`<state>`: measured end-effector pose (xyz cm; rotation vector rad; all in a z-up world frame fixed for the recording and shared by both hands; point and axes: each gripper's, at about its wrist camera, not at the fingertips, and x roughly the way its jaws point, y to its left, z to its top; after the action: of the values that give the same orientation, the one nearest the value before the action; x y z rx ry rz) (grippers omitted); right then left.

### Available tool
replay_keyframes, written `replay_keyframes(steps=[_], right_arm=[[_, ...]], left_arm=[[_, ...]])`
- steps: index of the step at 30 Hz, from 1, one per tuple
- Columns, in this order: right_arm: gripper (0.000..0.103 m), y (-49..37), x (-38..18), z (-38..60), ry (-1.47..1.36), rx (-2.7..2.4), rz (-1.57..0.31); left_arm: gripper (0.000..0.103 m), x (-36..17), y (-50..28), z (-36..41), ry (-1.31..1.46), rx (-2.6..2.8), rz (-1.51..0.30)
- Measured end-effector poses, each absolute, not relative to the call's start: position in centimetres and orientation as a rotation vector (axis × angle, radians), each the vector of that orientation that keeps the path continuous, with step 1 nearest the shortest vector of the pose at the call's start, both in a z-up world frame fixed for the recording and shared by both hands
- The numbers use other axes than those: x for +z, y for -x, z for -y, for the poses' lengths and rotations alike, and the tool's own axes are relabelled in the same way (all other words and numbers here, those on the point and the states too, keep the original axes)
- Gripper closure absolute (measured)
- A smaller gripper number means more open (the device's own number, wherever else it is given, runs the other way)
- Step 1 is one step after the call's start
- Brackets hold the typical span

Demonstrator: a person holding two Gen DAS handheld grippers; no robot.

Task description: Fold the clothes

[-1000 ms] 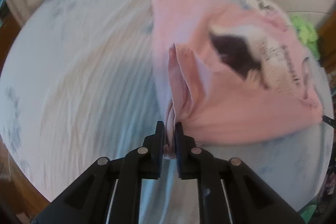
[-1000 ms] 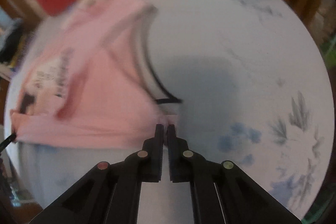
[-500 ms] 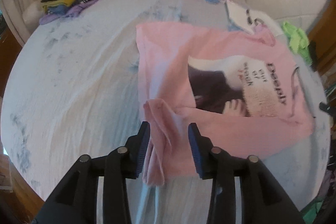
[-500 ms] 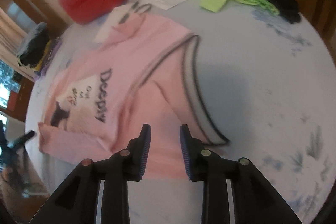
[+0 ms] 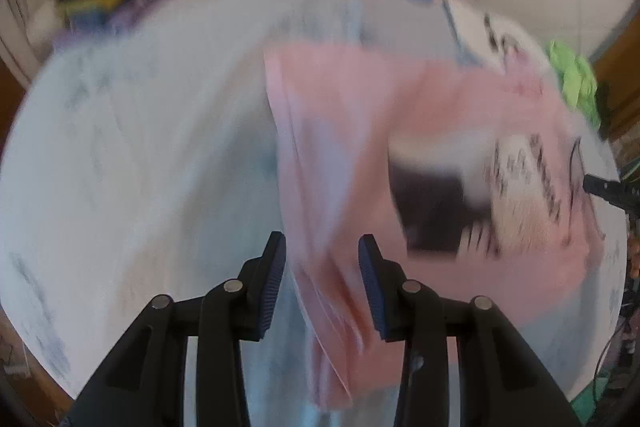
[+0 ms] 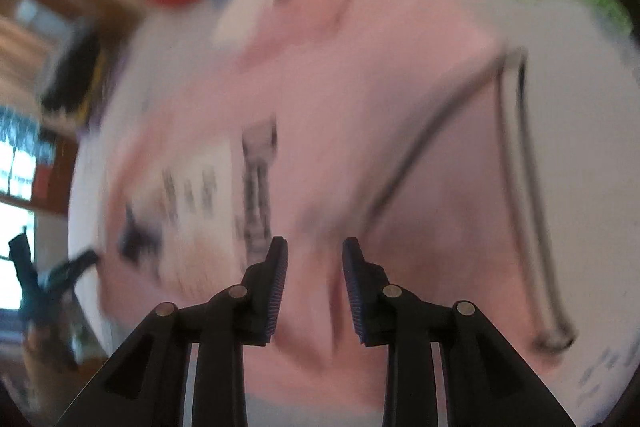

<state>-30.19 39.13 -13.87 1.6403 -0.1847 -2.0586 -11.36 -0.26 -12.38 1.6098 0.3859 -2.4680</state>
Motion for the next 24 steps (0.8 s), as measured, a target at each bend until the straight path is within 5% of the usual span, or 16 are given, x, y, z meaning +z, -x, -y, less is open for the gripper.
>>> replay_keyframes(steps=[8, 12, 14, 16, 24], right_arm=[[0.067, 39.5, -10.9, -34.5, -1.588, -2.182, 0.077], [0.052, 43.7, -11.9, -32.6, -1.641, -2.21, -0.005], [0.049, 45.0, -12.3, -31.9, -1.659, -2.209, -0.044], [0.047, 45.9, -12.8, -31.2, -1.671, -2.203, -0.084], [0.03, 47.8, -14.2, -29.9, -1.684, -2.204, -0.199]], left_arm=[[0.065, -13.8, 20.5, 4.0, -1.589, -2.401, -0.408], [0.065, -15.4, 23.9, 4.5, -1.628, -2.378, -0.462], [0.057, -15.9, 25.2, 4.5, -1.648, -2.373, -0.483], [0.033, -16.3, 26.1, 4.3, -1.657, -2.369, -0.475], [0.032, -18.3, 28.2, 3.9, -1.701, -2.301, -0.385]])
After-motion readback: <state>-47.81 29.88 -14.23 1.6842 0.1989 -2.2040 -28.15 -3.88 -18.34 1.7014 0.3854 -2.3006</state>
